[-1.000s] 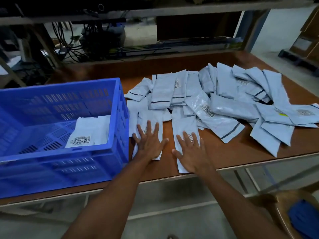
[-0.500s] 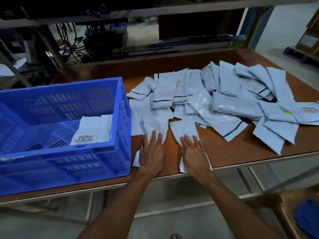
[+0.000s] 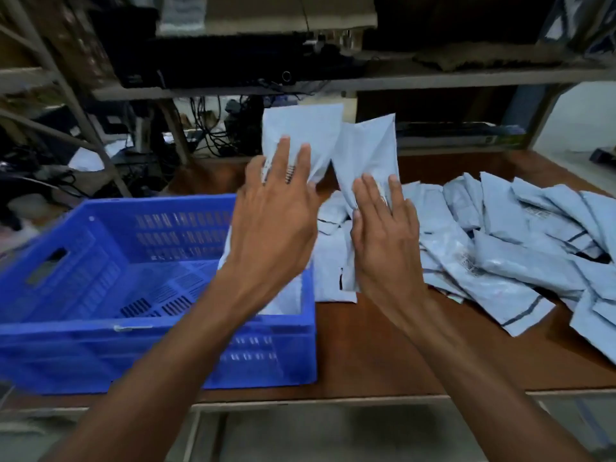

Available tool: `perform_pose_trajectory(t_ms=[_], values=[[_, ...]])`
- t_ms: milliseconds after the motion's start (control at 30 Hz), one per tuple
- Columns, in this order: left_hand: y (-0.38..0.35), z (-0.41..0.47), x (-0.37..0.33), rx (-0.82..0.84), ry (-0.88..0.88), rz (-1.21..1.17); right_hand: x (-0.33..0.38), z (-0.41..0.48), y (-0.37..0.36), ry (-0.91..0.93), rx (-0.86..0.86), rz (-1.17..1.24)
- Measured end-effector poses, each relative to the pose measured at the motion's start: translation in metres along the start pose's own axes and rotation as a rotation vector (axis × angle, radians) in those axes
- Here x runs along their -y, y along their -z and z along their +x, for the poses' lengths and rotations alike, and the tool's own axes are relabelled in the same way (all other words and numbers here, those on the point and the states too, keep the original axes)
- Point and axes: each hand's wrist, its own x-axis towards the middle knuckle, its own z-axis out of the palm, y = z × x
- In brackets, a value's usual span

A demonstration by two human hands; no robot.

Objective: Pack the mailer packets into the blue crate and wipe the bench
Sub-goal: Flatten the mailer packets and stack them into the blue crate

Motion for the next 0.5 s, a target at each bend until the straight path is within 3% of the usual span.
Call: perform_pose_trajectory(t_ms=[100,267,500], values=[[0.007,-0.014,0.089,0.052,0.052,0.136,0.059,0.027,-0.023,0.038,0.201,0.023],[-0.028,-0.071,0.221,0.459,0.137,0.279,0.16,0.039,-0.089,0.02,0.569,0.119],[-0.07,-0.085,0.313,0.82,0.224,0.285,0.24,0.021,-0.181,0.056,0.922,0.018]])
